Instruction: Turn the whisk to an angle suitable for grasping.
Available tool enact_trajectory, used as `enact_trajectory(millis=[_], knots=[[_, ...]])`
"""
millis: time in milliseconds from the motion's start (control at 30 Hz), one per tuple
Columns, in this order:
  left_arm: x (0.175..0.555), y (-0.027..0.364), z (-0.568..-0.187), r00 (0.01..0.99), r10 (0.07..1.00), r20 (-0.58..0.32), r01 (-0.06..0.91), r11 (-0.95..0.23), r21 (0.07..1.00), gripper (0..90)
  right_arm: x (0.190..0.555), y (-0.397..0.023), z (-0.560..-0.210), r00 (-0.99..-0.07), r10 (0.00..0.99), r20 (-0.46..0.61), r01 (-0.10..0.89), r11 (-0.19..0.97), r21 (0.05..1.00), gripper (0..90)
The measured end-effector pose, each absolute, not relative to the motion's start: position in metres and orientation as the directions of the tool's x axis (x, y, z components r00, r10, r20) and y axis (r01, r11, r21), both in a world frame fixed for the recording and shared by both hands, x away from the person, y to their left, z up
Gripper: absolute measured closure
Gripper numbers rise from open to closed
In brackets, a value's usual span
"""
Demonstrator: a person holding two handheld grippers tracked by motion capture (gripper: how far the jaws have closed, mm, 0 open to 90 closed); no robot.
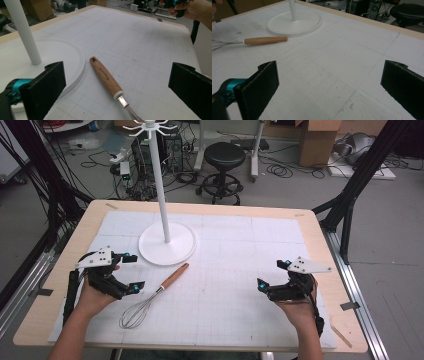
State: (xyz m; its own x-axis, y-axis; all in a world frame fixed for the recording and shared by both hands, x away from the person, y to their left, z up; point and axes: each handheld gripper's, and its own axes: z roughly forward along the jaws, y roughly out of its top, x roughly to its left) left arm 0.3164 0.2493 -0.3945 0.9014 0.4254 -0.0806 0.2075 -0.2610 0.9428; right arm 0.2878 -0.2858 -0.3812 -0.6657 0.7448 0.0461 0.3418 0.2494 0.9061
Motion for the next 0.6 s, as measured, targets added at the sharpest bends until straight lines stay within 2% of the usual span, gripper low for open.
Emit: enact_trajectory(millis=[600], knots=[[0.3152,0.2453,-0.3943,0.897,0.432,-0.099,0.233,-0.271,0.934,1.7,0.2857,-0.2786,-0.3764,-0.671,0.74,0.039,0.355,0.275,0.893,0.3]])
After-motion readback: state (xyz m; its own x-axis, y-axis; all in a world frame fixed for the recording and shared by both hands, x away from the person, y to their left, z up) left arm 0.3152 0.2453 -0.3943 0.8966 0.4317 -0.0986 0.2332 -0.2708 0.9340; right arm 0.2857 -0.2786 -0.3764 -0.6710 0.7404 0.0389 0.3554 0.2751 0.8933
